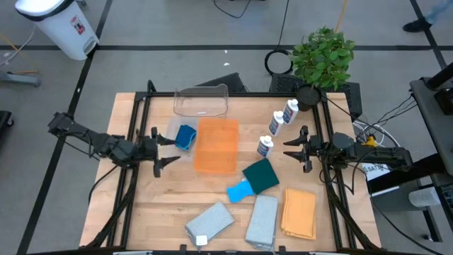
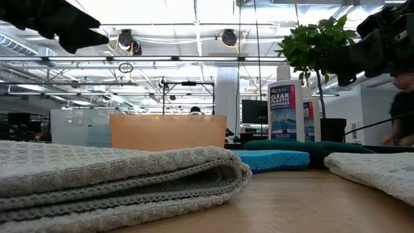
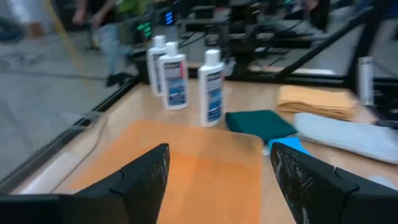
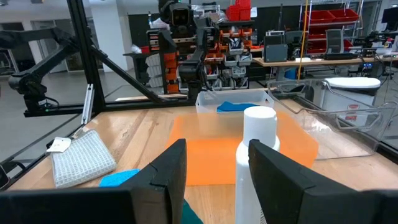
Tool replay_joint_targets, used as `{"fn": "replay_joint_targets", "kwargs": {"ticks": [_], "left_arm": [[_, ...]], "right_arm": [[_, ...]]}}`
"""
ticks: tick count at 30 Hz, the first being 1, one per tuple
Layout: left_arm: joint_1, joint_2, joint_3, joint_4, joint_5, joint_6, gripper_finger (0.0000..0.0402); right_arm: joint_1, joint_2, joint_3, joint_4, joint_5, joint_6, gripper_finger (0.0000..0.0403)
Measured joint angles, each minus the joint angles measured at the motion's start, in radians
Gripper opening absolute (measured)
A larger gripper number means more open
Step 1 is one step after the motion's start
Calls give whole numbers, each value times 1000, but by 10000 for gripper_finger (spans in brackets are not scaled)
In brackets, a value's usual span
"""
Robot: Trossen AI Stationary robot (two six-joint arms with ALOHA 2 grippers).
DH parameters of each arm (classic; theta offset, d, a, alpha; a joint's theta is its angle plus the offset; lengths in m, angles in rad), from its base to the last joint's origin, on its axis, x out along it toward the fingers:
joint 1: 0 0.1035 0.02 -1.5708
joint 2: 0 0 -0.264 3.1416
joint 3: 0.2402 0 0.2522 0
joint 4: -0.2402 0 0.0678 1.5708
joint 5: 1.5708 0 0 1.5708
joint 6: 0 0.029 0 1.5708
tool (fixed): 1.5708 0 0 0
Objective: Pick & Place Kitchen Items
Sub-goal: Put the sponge into the white bin
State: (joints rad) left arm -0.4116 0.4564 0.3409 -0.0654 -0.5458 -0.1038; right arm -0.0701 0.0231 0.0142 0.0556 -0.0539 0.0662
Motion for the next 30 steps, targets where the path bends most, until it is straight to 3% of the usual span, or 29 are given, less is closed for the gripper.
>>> {"fn": "replay_joint_targets", "kwargs": {"ticks": [4,12,19,24,26,30], "left_arm": [[0,-65,-71,69,76,64,269],[0,-92,-87,74,75,99,260],[0,-91,-87,69,75,96,274],[0,-90,-87,69,76,84,285],[0,-90,-87,69,76,75,288],[0,-90,-87,72,75,69,288]], "right_arm": [[0,0,0,0,0,0,146],[0,0,0,0,0,-6,146],[-2,-1,0,24,127,-443,146],[-2,-1,0,51,132,-582,146],[-2,0,0,49,129,-592,146],[-1,4,0,46,26,-367,144]]}}
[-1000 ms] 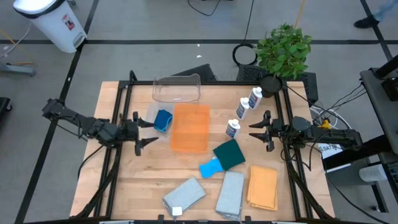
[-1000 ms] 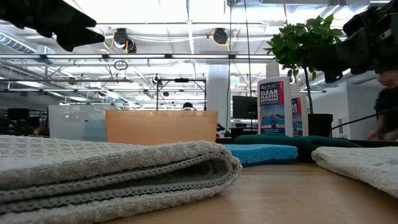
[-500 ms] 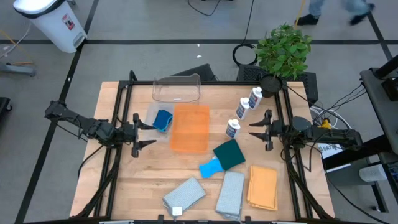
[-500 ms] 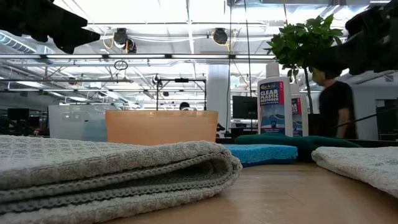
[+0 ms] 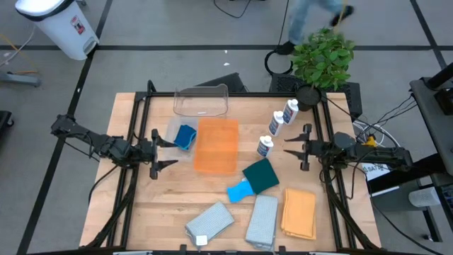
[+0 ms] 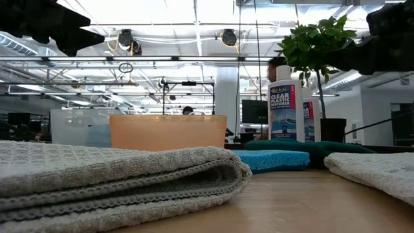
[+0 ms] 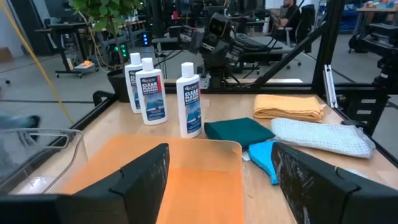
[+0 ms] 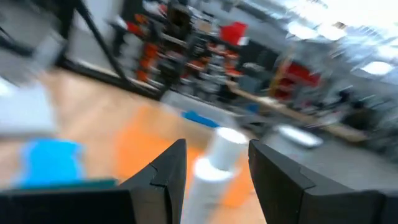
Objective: Pick & Place Kitchen Items
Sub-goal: Put the sponge into the white bin
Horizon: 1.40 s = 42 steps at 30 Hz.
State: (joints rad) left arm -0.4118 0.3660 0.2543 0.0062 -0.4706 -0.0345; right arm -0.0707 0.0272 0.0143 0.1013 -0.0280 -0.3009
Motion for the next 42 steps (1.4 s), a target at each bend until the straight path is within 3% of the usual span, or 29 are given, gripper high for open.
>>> {"fn": "replay_joint_targets", "kwargs": {"ticks": [4,10,13,17,21,24,30,35,39,42], "left_arm": [[0,0,0,7,0,-5,280],[0,0,0,23,0,-30,269],[0,0,0,21,1,-72,264],[0,12,0,20,1,-127,258],[0,29,0,21,1,-115,261],[0,44,0,21,0,-73,268],[0,59,1,53,-1,27,277],[0,59,1,78,-1,98,272],[0,60,1,88,-2,148,261],[0,60,1,97,-2,164,252]], "right_arm": [[1,14,0,72,-34,81,144],[1,65,0,428,-296,428,144],[16,115,0,536,-344,488,144],[108,243,0,642,-249,441,144],[240,433,7,895,-117,375,144],[333,586,51,1000,-100,310,144],[469,888,215,1016,-48,152,144],[526,1126,376,1003,40,164,144],[534,1271,497,1003,168,179,144],[531,1342,589,853,290,193,149]]}}
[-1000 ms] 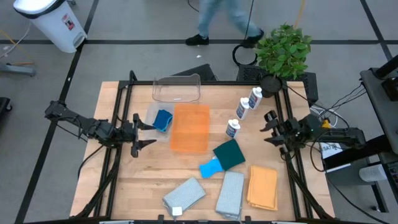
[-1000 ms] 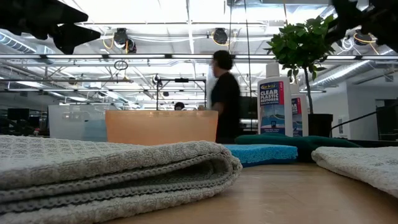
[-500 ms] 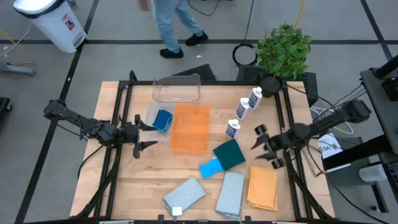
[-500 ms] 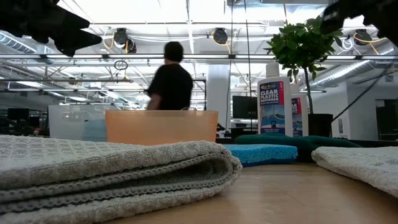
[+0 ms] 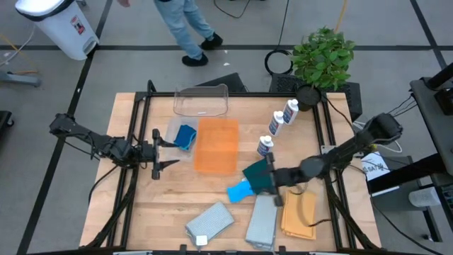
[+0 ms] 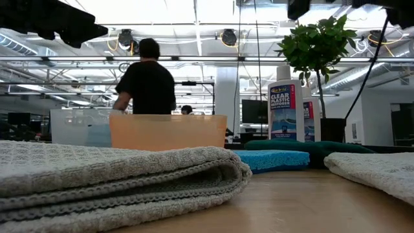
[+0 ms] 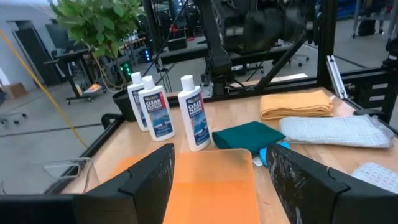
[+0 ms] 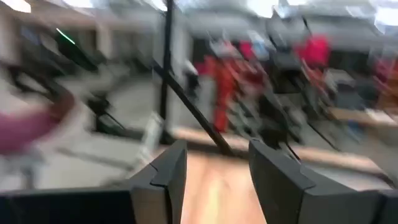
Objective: Pick & Place Kitchen Items
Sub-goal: Put the sponge into the white bin
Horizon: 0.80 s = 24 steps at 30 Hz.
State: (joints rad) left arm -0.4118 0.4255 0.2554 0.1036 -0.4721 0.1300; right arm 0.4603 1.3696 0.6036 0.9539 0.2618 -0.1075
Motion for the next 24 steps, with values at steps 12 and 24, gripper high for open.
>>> {"fn": "replay_joint_targets", "kwargs": {"ticks": [12,24], "left_arm": [[0,0,0,5,0,-26,250],[0,0,0,6,-7,-30,259]], "right_arm": [[-28,235,334,-752,24,124,305],[-116,425,336,-749,-154,200,289]]}}
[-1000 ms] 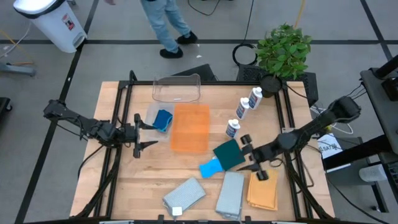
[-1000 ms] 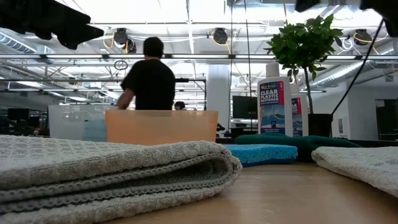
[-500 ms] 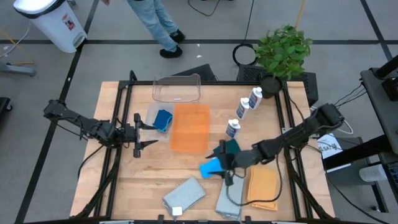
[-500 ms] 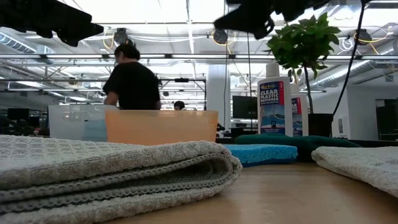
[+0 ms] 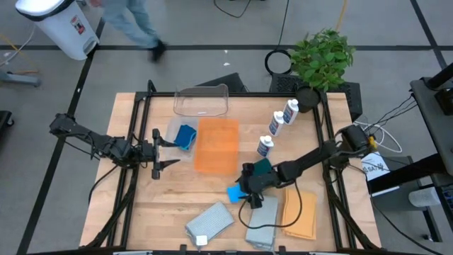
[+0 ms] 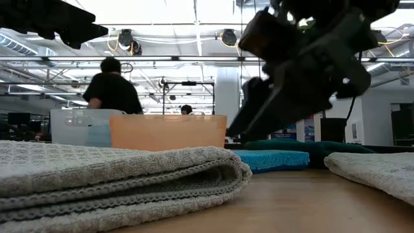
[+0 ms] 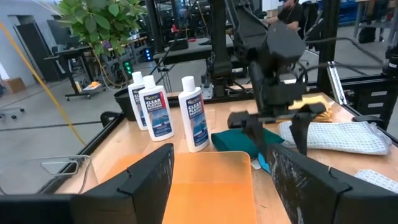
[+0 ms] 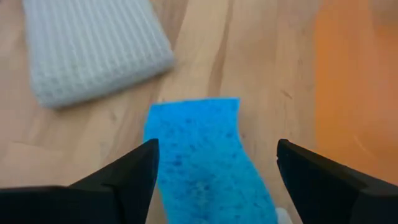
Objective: Pick & Place Kitchen Items
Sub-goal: Put the sponge into the white bin
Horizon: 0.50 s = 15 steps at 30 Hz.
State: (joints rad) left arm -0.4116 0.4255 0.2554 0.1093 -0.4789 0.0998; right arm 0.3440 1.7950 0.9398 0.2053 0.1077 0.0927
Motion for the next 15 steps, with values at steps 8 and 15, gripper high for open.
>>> {"fn": "replay_joint_targets", "kwargs": {"ticks": [8,15], "left_arm": [[0,0,0,0,-1,0,239],[0,0,0,0,-2,0,233]], "right_arm": [[-12,37,0,-12,-8,-29,268],[-15,16,0,-29,-3,17,250]]}}
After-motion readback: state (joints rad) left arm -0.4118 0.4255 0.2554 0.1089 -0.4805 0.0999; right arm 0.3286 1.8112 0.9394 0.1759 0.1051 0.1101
